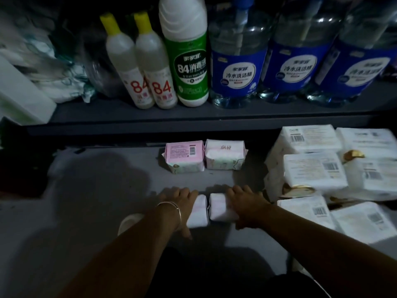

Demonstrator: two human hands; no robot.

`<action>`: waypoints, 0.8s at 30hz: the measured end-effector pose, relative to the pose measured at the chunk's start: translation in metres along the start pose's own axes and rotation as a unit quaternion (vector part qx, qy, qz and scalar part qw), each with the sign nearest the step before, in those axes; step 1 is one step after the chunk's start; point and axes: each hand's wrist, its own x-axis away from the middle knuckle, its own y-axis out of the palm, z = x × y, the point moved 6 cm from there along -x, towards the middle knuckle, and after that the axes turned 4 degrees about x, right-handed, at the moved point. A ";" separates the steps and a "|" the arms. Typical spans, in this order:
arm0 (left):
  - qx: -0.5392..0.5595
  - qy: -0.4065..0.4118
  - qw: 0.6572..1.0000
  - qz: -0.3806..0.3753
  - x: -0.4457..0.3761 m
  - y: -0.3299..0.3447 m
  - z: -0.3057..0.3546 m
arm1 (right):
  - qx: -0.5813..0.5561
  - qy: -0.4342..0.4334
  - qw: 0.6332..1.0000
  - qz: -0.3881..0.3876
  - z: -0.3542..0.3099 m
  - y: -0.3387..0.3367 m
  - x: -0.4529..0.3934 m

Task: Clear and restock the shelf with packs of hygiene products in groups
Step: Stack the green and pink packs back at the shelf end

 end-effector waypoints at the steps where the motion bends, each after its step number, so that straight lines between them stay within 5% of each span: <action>1: 0.010 0.001 1.000 0.013 0.000 0.003 0.001 | -0.016 0.004 1.000 0.011 0.000 0.002 -0.001; 5: 0.075 -0.018 0.995 0.065 0.001 -0.015 -0.008 | -0.127 0.000 0.991 0.030 0.004 -0.013 0.004; 12: 0.305 -0.010 0.952 0.001 0.033 -0.092 -0.038 | -0.321 -0.032 0.946 0.026 0.028 -0.095 0.043; 24: 0.242 0.050 0.963 0.105 0.174 -0.306 -0.024 | -0.300 -0.083 0.932 0.184 0.049 -0.293 0.178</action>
